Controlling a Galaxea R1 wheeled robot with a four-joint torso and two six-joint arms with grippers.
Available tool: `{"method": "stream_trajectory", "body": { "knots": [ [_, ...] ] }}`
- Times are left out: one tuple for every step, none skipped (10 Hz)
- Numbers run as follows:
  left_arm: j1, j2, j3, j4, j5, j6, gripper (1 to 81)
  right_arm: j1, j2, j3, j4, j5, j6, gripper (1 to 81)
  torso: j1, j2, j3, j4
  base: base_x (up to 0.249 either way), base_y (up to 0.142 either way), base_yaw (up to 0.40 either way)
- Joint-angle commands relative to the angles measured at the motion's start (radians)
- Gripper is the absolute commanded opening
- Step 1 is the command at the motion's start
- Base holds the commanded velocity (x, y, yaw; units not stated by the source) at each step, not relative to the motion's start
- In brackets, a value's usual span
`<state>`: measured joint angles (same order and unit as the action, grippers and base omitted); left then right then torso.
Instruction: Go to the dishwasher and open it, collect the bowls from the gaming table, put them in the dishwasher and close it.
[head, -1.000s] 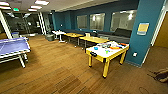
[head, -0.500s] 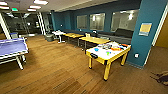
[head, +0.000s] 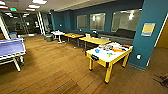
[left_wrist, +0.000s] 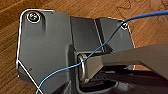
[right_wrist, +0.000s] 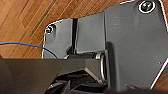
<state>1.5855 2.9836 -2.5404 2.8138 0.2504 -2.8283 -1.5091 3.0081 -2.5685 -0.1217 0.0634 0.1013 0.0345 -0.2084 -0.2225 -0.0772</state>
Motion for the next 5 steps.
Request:
{"method": "stream_trajectory", "body": {
  "knots": [
    [-0.037, 0.002, 0.009, 0.066, 0.07, -0.052, 81.1, 0.049, 0.005, 0.008, -0.007, -0.045, -0.003, 81.1, 0.0, 0.0, 0.0, 0.0, 0.194, 0.0, 0.0],
    [-0.035, 0.002, 0.009, 0.066, 0.07, -0.052, 81.1, 0.048, 0.005, 0.008, -0.006, -0.045, -0.003, 81.1, 0.0, 0.0, 0.0, 0.0, 0.194, 0.0, 0.0],
    [-0.035, 0.002, 0.008, 0.066, 0.07, -0.052, 81.1, 0.049, 0.005, 0.008, -0.006, -0.045, -0.003, 81.1, 0.0, 0.0, 0.0, 0.0, 0.195, 0.0, 0.0],
    [-0.037, 0.002, 0.009, 0.066, 0.07, -0.052, 81.1, 0.048, 0.005, 0.008, -0.006, -0.045, -0.003, 81.1, 0.0, 0.0, 0.0, 0.0, 0.194, 0.0, 0.0],
    [-0.035, 0.003, 0.009, 0.066, 0.07, -0.052, 81.1, 0.048, 0.005, 0.008, -0.006, -0.045, -0.003, 81.1, 0.0, 0.0, 0.0, 0.0, 0.194, 0.0, 0.0]
  ]
}}
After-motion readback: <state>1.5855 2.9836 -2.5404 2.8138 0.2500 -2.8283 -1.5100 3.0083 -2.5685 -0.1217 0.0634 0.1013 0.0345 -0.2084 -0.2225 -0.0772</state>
